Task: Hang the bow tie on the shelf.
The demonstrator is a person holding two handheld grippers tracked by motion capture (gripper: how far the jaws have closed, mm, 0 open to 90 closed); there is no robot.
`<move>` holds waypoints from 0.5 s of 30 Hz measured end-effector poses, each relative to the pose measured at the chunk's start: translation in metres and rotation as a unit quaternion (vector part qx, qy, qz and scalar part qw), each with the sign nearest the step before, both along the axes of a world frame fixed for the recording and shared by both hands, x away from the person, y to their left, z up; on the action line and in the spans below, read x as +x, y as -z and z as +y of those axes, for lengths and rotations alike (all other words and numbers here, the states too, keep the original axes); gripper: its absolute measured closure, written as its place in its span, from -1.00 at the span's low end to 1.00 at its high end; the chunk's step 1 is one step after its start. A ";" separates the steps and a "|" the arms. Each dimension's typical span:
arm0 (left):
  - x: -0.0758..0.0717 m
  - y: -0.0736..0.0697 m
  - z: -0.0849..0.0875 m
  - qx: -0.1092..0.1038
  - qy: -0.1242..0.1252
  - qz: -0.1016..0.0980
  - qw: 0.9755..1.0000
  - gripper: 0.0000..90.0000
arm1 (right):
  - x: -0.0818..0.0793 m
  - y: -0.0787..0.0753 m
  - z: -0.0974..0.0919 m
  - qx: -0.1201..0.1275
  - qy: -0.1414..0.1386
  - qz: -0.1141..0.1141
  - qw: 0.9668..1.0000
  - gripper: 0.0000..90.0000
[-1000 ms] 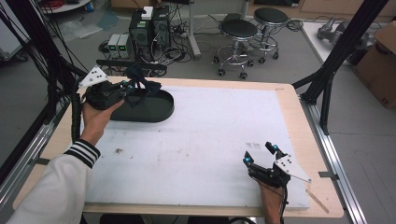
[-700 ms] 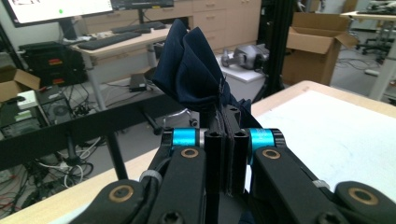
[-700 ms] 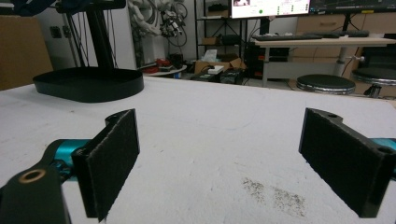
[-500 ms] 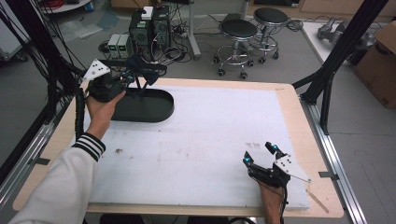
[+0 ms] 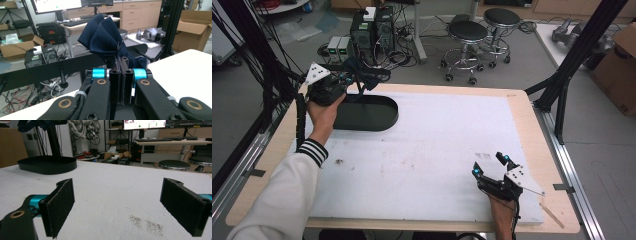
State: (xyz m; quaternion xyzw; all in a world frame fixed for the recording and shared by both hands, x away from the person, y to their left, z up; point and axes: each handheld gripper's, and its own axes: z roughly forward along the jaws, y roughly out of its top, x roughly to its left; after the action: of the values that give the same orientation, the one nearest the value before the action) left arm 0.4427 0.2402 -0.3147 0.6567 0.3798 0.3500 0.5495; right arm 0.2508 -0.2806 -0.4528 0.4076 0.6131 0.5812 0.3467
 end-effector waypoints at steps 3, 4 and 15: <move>0.004 0.002 -0.002 0.004 -0.005 0.000 1.000 0.96 | 0.000 0.000 0.000 0.000 0.000 0.000 1.000 -0.75; 0.005 0.002 -0.003 0.006 -0.006 0.000 1.000 0.96 | 0.000 0.000 0.000 0.000 0.000 0.000 1.000 -0.75; 0.012 0.010 -0.012 0.038 -0.033 0.012 0.999 0.96 | 0.000 0.000 0.000 0.001 -0.001 0.001 1.000 -0.75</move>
State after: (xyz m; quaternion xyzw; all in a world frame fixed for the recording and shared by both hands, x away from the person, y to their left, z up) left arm 0.4543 0.2279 -0.3248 0.6683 0.3939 0.3744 0.5080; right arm 0.2509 -0.2806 -0.4528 0.4080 0.6134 0.5814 0.3454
